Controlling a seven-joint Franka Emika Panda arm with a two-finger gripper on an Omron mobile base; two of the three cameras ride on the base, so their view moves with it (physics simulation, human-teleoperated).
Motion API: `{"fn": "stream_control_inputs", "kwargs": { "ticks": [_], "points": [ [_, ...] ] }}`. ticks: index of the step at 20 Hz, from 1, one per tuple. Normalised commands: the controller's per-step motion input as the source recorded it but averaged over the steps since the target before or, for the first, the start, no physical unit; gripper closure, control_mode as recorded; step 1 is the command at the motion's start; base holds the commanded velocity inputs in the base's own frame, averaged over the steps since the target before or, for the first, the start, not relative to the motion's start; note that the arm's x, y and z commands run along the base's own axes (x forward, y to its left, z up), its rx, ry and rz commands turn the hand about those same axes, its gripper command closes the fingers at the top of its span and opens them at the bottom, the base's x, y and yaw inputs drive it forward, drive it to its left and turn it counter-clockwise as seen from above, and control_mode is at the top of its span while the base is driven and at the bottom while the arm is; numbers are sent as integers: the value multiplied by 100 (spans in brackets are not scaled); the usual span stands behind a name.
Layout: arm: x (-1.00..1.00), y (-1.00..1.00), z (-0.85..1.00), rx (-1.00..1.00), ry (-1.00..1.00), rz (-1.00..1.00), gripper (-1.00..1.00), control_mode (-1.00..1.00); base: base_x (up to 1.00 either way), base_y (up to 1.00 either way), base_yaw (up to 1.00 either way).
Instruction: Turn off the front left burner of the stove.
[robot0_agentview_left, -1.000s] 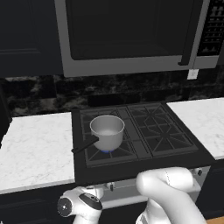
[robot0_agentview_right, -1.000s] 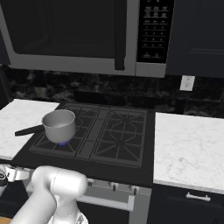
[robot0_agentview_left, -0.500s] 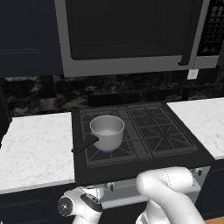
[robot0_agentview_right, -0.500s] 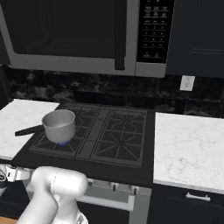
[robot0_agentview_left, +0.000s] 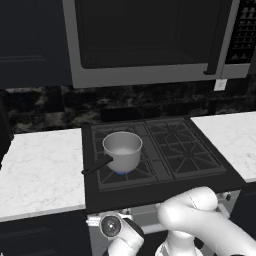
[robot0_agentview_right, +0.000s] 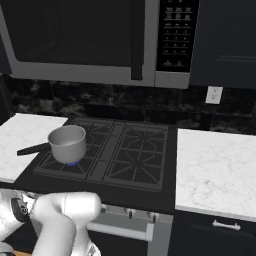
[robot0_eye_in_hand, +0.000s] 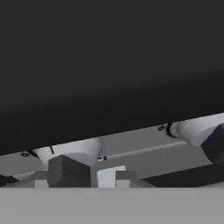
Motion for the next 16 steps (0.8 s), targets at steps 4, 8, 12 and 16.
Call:
{"fn": "stream_control_inputs", "kwargs": {
  "ticks": [4, 8, 12, 16],
  "points": [
    [-12, -88, -21, 73, -9, -42, 100, -100, 0, 0, 0],
    [-10, -28, -9, 30, -7, -32, 100, -100, 0, 0, 0],
    [0, 0, 0, 0, 0, 0, 100, -100, 0, 0, 0],
    [4, -8, 0, 4, 0, -2, 100, -100, 0, 0, 0]
  ]
}}
